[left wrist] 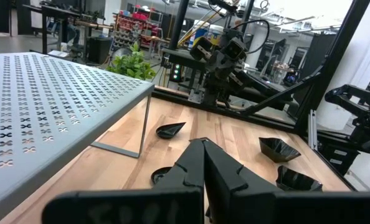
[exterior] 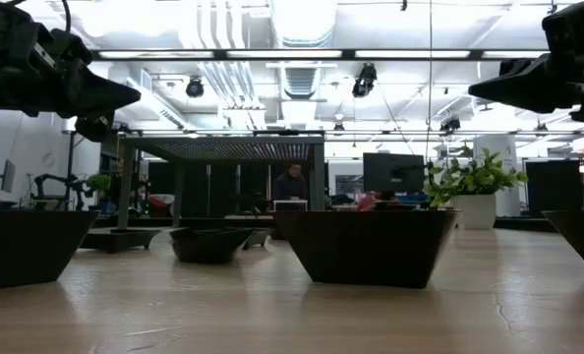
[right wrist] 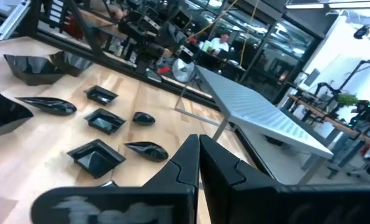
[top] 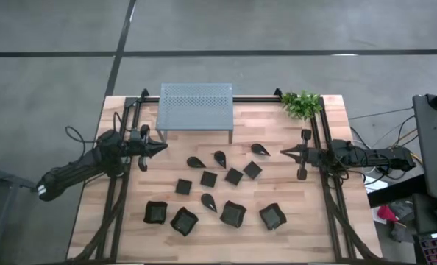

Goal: Pick & Place Mini shaped plates
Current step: Put the black distorted square plate on the shelf

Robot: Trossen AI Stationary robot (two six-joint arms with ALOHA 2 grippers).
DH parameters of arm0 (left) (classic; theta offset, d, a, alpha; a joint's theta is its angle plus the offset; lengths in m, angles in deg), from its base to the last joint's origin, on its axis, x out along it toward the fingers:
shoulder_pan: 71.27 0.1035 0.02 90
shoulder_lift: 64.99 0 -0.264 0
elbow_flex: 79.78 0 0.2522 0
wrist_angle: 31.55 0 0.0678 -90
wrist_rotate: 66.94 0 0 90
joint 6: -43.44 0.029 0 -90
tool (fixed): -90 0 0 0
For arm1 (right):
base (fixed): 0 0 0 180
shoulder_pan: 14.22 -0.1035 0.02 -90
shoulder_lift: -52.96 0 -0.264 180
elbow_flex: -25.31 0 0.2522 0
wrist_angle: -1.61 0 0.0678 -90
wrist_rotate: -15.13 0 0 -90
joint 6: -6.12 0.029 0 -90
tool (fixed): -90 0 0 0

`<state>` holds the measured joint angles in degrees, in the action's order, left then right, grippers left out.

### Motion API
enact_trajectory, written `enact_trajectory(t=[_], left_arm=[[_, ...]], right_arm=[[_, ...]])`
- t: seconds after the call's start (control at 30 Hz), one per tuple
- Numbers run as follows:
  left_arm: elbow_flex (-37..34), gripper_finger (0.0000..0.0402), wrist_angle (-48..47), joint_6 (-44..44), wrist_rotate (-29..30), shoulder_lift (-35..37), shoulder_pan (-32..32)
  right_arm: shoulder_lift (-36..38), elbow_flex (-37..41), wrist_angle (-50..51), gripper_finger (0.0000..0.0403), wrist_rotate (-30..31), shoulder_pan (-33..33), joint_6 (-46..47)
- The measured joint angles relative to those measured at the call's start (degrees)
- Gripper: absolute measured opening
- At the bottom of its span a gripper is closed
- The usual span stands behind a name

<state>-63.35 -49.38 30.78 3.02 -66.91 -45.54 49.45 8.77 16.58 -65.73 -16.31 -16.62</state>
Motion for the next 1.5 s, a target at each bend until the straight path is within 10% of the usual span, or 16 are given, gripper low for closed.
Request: enact_trajectory(t=[0.23, 0.67, 1.5], left_arm=[[0.0, 0.0003, 0.1, 0.0, 0.0, 0.0, 0.0], [0.0, 0.0003, 0.2, 0.0, 0.0, 0.0, 0.0], [0.0, 0.0003, 0.6, 0.0, 0.0, 0.0, 0.0]], right_arm=[[-0.1, 0.0, -0.6, 0.0008, -0.2, 0.0, 0.6], [-0.3, 0.0, -16.5, 0.0008, -25.0, -0.2, 39.6], [-14.1, -6.8, -18.8, 0.0008, -18.7, -3.4, 47.8]])
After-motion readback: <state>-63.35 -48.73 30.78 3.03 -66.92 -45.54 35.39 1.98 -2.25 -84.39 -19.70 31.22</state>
